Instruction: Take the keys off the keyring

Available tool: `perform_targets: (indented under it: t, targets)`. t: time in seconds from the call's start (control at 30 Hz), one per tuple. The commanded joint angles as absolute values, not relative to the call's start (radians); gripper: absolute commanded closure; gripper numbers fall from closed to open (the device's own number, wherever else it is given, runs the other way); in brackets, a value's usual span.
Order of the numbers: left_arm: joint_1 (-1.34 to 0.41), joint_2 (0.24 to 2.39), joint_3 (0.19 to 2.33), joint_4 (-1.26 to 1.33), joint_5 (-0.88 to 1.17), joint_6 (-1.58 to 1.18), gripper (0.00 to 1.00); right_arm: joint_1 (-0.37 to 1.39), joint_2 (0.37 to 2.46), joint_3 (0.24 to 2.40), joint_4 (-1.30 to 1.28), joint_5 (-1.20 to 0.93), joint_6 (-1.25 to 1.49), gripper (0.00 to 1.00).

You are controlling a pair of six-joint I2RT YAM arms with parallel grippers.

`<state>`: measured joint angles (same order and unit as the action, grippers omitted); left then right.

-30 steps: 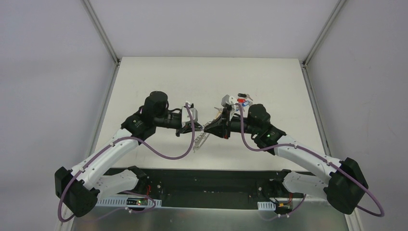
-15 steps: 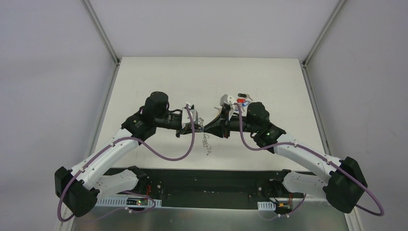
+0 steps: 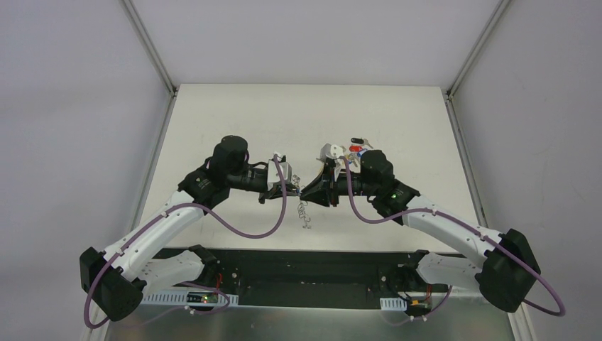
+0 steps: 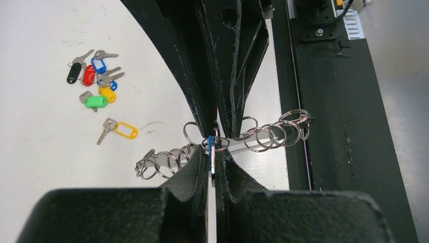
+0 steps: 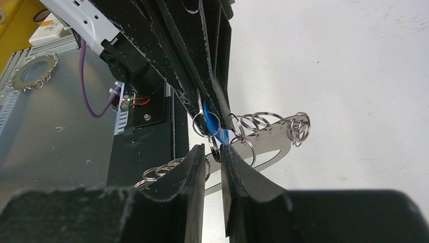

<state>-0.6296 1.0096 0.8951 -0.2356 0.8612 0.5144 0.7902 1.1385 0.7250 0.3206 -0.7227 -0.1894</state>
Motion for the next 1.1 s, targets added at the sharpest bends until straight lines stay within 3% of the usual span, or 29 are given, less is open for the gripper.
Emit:
perform_targets:
  t: [0.0, 0.1, 0.27, 1.07]
  targets:
    - [-0.641, 0.991, 0.941, -0.204, 0.931, 0.528, 1.0, 0.799, 1.137, 0.764, 0.345, -0.765, -0.212, 0.76]
    - [-0.643, 0.998, 0.943, -0.204, 0.939, 0.525, 1.0, 0.802, 1.15, 0.776, 0.355, -0.773, -0.203, 0.78]
    - [-0.643, 0.992, 0.941, -0.204, 0.939, 0.526, 1.0, 0.806, 1.153, 0.771, 0.359, -0.767, -0.202, 1.0]
    - [-0.643, 0.971, 0.93, -0.203, 0.899, 0.54, 1.0, 0.789, 1.086, 0.811, 0.298, -0.868, -0.085, 1.0]
